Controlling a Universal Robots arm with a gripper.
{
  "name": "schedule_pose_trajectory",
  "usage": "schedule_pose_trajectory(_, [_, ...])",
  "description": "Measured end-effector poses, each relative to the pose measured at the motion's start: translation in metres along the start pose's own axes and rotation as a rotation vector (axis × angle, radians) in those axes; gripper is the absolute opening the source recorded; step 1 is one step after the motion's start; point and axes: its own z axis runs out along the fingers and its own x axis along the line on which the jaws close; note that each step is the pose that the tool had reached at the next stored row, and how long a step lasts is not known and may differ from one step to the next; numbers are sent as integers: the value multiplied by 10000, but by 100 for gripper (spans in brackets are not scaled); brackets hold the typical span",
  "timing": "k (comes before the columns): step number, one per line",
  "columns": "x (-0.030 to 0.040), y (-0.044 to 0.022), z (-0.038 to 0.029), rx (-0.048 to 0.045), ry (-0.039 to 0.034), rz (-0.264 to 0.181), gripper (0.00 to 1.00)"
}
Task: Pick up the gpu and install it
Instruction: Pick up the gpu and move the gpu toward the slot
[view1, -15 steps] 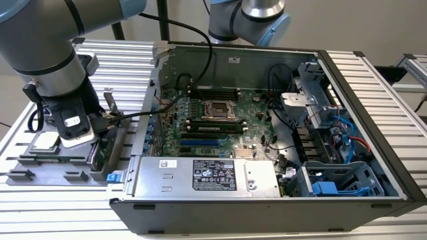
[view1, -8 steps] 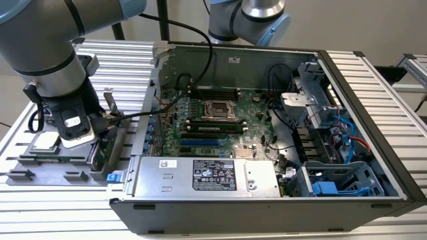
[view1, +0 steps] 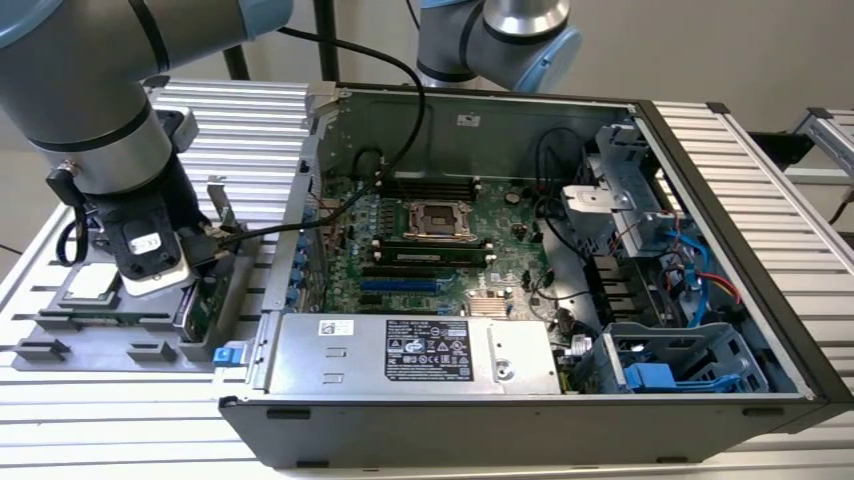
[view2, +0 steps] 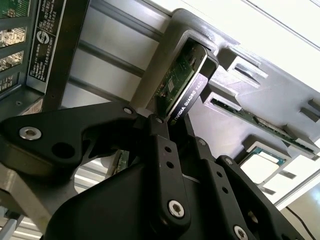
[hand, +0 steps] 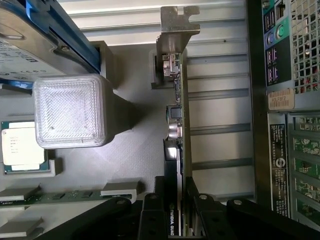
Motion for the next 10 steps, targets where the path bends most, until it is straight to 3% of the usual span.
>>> schedule_pose_trajectory(10, [-1,4,-82,1,1,1,0])
